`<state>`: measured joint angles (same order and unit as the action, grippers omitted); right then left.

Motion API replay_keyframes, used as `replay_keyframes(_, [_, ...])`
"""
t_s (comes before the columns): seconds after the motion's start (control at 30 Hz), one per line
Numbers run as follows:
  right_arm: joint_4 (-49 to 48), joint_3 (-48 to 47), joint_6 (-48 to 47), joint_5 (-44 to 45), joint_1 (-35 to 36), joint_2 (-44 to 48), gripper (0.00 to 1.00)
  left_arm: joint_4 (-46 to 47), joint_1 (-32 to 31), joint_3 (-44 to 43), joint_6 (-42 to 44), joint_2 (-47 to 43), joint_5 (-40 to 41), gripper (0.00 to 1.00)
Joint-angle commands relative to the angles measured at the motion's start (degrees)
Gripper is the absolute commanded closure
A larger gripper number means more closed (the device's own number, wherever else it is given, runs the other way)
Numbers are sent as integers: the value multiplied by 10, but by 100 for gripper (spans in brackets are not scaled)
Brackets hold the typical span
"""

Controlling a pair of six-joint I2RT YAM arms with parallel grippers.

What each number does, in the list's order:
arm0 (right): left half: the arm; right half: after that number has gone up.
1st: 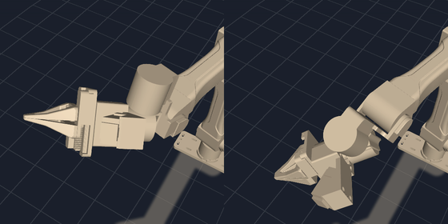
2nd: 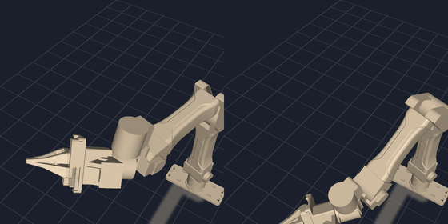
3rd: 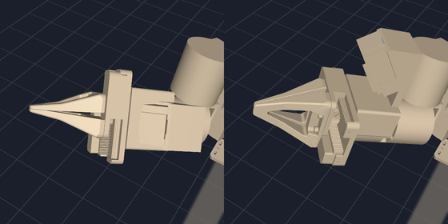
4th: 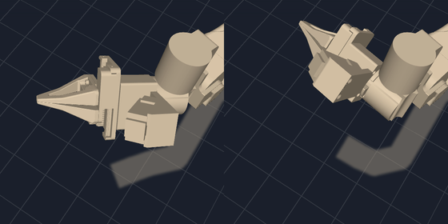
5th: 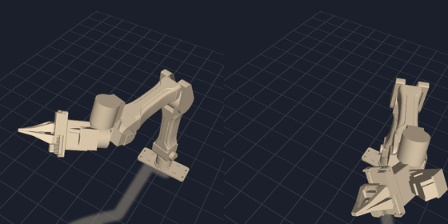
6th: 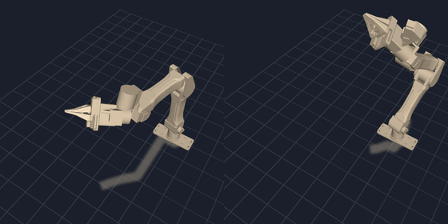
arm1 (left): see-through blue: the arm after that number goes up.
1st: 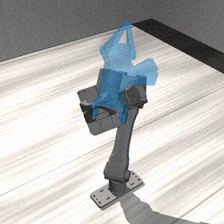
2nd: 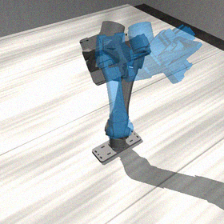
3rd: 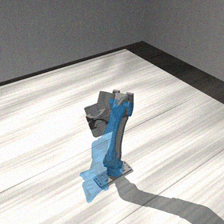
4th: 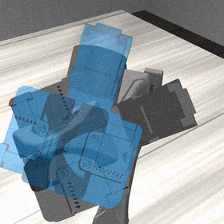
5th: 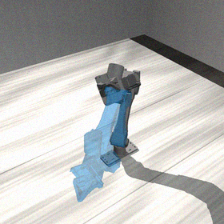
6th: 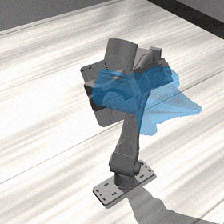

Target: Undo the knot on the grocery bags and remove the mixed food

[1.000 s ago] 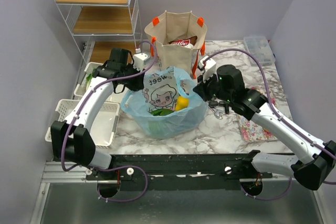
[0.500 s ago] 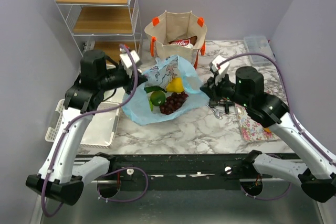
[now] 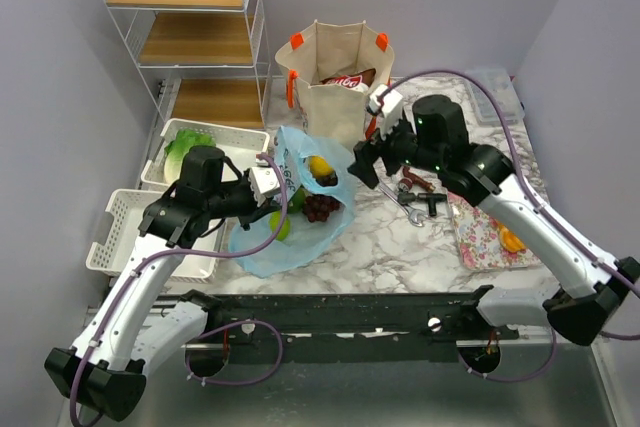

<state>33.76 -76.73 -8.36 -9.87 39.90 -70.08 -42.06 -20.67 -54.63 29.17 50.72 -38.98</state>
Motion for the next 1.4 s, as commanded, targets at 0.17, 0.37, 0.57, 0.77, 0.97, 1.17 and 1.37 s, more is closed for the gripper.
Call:
replay_keyframes(0.17, [-56,-178,59,-16,34,-150,0,23,-22,-2,19,-14,32,100])
replay_keyframes(0.37, [-64,-211,18,32,89,-212,0,24,-24,-11,23,-9,34,100])
replay_keyframes(0.57, [-27,-153,-36,119,90,-217,6,28,-22,-13,-5,-16,69,100])
replay_keyframes(0.77, [-26,-32,-40,187,89,-112,98,93,25,2,-74,-37,131,100])
replay_keyframes(0.97, [-15,20,20,147,89,16,99,176,39,12,-96,-39,181,100])
replay_keyframes(1.17, [-42,151,59,65,89,92,99,142,5,51,-17,-40,128,100])
replay_keyframes(1.37, [-69,200,73,26,89,93,99,94,4,53,41,-68,177,51])
